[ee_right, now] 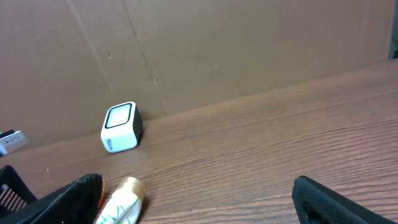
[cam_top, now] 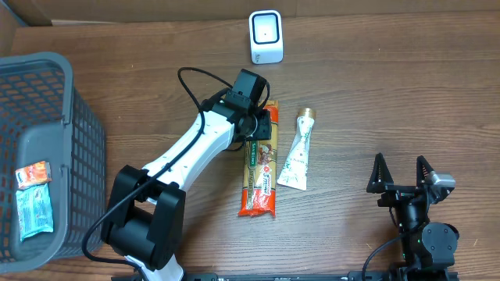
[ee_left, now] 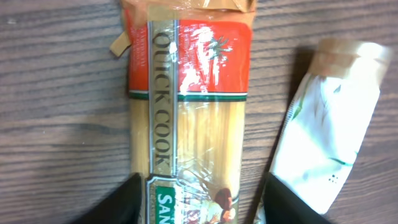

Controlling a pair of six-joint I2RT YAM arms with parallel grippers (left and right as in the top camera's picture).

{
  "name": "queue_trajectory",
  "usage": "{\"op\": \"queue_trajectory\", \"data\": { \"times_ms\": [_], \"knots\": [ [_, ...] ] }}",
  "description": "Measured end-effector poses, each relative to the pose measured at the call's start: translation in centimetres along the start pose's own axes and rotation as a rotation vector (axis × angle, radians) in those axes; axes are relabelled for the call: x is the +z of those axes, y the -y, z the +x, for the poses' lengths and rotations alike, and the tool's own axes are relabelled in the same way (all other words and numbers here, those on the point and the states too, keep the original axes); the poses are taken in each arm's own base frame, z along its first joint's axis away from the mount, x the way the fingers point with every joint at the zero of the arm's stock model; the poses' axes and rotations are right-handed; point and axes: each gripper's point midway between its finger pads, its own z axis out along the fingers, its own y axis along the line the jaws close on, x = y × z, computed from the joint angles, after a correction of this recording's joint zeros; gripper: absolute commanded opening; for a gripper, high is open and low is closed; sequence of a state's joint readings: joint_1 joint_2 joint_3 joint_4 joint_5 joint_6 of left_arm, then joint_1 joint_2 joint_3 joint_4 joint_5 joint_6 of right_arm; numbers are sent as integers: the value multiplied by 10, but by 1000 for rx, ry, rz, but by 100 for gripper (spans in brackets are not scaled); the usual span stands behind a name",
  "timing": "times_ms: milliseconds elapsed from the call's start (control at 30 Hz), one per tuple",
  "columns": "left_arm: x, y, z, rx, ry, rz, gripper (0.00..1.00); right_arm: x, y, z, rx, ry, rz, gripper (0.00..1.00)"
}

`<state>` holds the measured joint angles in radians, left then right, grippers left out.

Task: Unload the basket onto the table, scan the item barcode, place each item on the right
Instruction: 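Lift the orange pasta package out and place it beside the tube, then reach the left gripper into the basket and grasp a small orange box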

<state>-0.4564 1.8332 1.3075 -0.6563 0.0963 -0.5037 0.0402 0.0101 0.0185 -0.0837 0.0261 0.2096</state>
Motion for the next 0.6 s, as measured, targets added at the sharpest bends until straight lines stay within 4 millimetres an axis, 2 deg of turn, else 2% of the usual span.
{"op": "queue_trajectory", "data": {
  "times_ms": [133, 233, 300, 367, 433, 500, 533, 567, 600],
  "knots": [
    [-1, -2, -3, -17, 3, 7, 72, 0, 0, 0, 0, 0, 0, 100],
    [-10, -4, -9, -15, -10, 16, 76, 0, 0, 0, 0, 0, 0, 100],
    [-27, -3, -25, -10, 5, 25, 82, 0, 0, 0, 0, 0, 0, 100],
    [-53, -1, -45, -4, 42, 37, 98, 0, 0, 0, 0, 0, 0, 100],
    [-92, 1, -68, 11, 101, 51, 100, 0, 0, 0, 0, 0, 0, 100],
    [-141, -1, -85, 26, 159, 58, 100, 0, 0, 0, 0, 1, 0, 100],
    [-188, -3, -102, 46, 249, 69, 100, 0, 0, 0, 0, 0, 0, 100],
    [-224, -9, -108, 58, 306, 68, 100, 0, 0, 0, 0, 0, 0, 100],
    [-247, -15, -107, 67, 334, 60, 100, 0, 0, 0, 0, 0, 0, 100]
  ]
}}
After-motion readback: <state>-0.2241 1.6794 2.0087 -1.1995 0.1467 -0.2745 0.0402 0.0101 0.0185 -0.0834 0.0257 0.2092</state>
